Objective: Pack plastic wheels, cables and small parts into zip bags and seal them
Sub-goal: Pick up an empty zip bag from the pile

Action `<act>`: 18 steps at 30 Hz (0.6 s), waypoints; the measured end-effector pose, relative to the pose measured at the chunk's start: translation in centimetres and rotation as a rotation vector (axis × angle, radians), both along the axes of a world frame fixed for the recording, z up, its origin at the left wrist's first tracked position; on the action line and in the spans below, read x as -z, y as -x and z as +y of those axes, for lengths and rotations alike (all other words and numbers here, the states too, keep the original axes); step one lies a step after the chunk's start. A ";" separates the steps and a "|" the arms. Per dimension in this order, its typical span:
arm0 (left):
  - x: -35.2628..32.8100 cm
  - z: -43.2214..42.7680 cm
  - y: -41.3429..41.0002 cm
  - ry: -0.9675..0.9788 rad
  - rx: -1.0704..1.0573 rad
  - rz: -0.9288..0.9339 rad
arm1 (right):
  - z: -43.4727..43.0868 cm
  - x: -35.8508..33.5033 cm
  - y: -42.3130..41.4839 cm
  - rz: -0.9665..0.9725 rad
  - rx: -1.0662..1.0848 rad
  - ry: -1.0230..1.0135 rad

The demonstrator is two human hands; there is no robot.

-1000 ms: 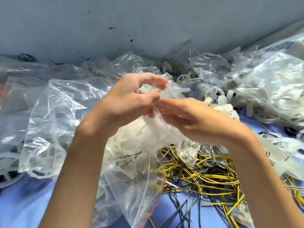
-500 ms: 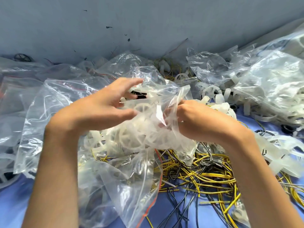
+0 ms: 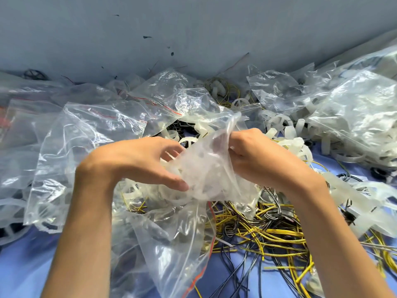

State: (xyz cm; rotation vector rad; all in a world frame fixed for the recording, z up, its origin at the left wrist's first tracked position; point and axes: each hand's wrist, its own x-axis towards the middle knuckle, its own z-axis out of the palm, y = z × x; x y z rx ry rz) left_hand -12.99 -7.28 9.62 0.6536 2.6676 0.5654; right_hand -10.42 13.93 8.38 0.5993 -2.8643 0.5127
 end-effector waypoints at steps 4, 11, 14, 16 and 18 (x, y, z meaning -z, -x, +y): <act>0.3 1.4 0.0 0.062 -0.004 0.146 | -0.2 -0.5 -0.6 -0.233 -0.125 0.126; -0.7 0.3 -0.1 -0.086 -0.072 0.317 | -0.2 -0.6 -0.8 -0.249 -0.192 0.177; -1.2 -2.0 0.2 -0.024 -0.153 0.409 | 0.3 -0.8 -0.9 -0.235 -0.161 0.065; -1.2 -3.6 0.4 0.021 -0.245 0.461 | 0.5 -1.0 -0.9 -0.224 -0.127 0.049; -1.3 -4.4 0.3 -0.042 -0.257 0.445 | 0.8 -1.4 -0.8 -0.206 -0.106 0.077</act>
